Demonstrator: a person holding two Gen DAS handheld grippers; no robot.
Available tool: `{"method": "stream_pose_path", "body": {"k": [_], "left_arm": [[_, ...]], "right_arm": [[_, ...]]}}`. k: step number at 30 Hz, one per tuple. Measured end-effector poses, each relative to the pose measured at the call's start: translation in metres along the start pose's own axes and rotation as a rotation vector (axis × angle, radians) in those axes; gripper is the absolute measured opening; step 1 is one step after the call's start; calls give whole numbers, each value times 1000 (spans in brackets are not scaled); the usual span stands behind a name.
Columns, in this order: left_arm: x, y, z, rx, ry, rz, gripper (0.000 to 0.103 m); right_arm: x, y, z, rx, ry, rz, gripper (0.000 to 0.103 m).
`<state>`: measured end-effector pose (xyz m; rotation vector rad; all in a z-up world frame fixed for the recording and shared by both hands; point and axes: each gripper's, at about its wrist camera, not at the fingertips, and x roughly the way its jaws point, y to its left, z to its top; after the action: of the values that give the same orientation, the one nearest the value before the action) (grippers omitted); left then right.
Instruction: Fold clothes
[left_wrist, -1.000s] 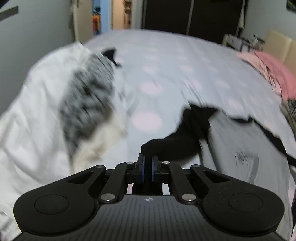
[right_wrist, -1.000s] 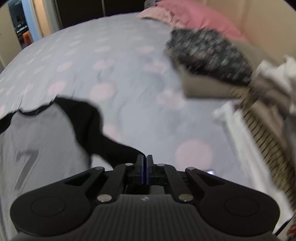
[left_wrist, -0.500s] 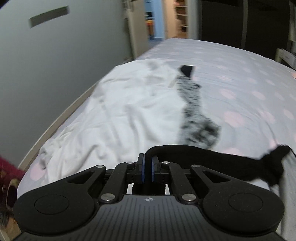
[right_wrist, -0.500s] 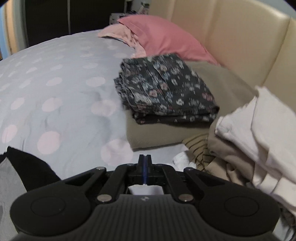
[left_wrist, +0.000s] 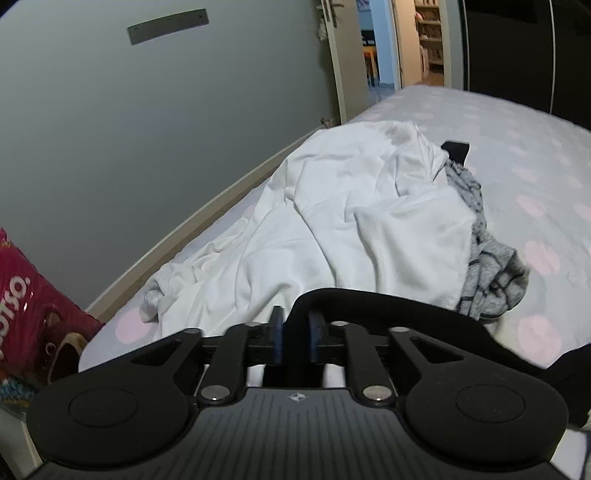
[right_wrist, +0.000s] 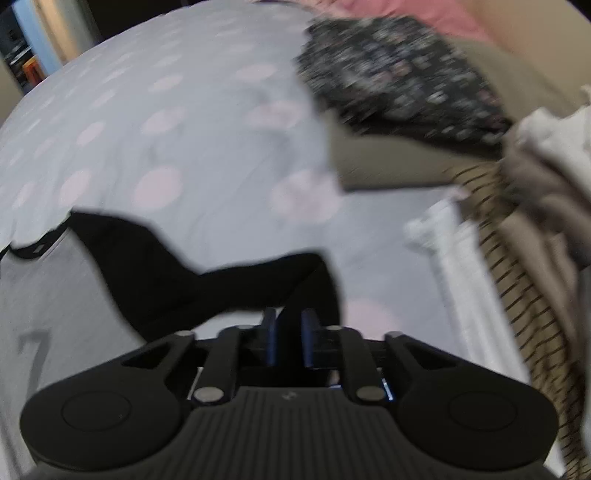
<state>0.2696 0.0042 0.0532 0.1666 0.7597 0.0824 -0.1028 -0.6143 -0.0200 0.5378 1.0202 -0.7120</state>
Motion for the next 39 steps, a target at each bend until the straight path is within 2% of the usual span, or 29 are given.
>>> {"method": "stream_pose_path", "body": {"k": [2,8,11,12,14,15,19,24,27,31,34,39], "left_arm": [[-8,-1,-3,-10,-20,-9,44],[-26,-12,-9,-17,-38,-83,47],[-30,-23,-12,15,-34,-119,47],[-32,-26,-14,28,-34,-126,47],[-35,-31,-17,48,-34,-136,47],[-37,-33,-18,55,-35,-138,47],[-39,-34,-18,45,-35,-160,47],[-46,-38,-18,43,-45,-187,47],[-46,-41,-16,29,-37,-204,47],[-48,-44,-15,17,-30,-223,47],[-48,-48,-16,27,-30,-223,47],[-49,-52,-18,35,-23,-219,47]], "right_arm": [[3,12,-10,-24,33,34,32],[17,53,-44,-109,131,80,37],[28,67,-58,-160,162,42,37],[32,71,-63,-177,169,24,34],[36,74,-70,-218,162,-22,23],[34,74,-71,-234,150,-36,5],[13,59,-63,-196,116,-62,3],[-43,13,-36,-47,0,-85,3],[-76,-17,-17,29,-79,-128,3],[-105,-56,4,125,-139,-197,3],[-115,-81,13,161,-168,-262,3],[-87,-97,17,159,-128,-280,3]]}}
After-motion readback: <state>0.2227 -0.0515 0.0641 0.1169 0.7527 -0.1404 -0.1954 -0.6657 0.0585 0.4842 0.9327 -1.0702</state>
